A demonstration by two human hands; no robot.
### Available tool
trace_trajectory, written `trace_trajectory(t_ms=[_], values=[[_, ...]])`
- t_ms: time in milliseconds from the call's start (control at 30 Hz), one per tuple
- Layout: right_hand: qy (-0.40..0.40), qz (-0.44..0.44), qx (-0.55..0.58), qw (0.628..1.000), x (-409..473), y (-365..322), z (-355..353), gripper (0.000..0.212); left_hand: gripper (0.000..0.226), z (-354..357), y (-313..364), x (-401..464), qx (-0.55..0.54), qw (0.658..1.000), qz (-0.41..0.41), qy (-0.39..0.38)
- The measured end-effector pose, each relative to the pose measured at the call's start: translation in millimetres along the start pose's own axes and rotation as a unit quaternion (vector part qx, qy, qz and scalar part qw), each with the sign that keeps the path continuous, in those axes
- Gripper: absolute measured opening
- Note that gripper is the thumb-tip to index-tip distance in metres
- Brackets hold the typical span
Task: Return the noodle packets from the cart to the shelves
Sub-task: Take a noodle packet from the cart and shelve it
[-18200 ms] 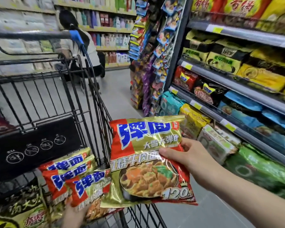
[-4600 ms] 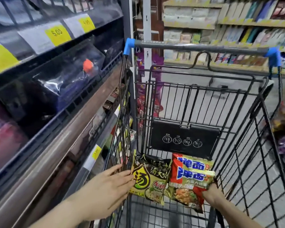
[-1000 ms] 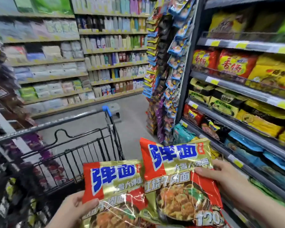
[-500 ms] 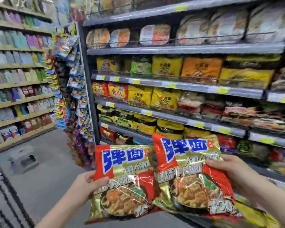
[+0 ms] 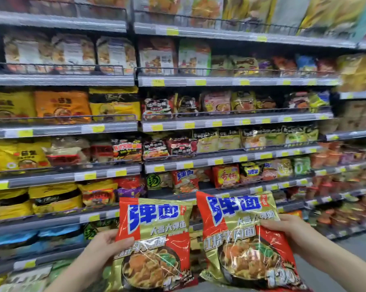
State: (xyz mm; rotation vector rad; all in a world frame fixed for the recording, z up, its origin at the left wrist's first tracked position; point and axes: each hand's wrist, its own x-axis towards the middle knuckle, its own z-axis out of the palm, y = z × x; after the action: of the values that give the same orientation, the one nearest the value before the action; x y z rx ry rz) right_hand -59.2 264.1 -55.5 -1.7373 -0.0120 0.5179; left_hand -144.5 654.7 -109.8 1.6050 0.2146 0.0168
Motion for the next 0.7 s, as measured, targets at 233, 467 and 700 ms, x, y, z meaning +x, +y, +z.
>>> trace_trajectory(t_ms=[233,467,700], values=[[0.071,0.011,0.058,0.996,6,28,-75,0.099,0.092,74,20,72,0.034,0.996,-0.005,-0.087],[0.101,0.025,0.085,0.991,70,31,-112,0.055,0.049,97,14,156,-0.002,0.992,-0.043,-0.120],[0.086,0.033,0.076,0.993,180,0,-141,0.055,0.059,99,11,250,-0.012,0.990,-0.048,-0.129]])
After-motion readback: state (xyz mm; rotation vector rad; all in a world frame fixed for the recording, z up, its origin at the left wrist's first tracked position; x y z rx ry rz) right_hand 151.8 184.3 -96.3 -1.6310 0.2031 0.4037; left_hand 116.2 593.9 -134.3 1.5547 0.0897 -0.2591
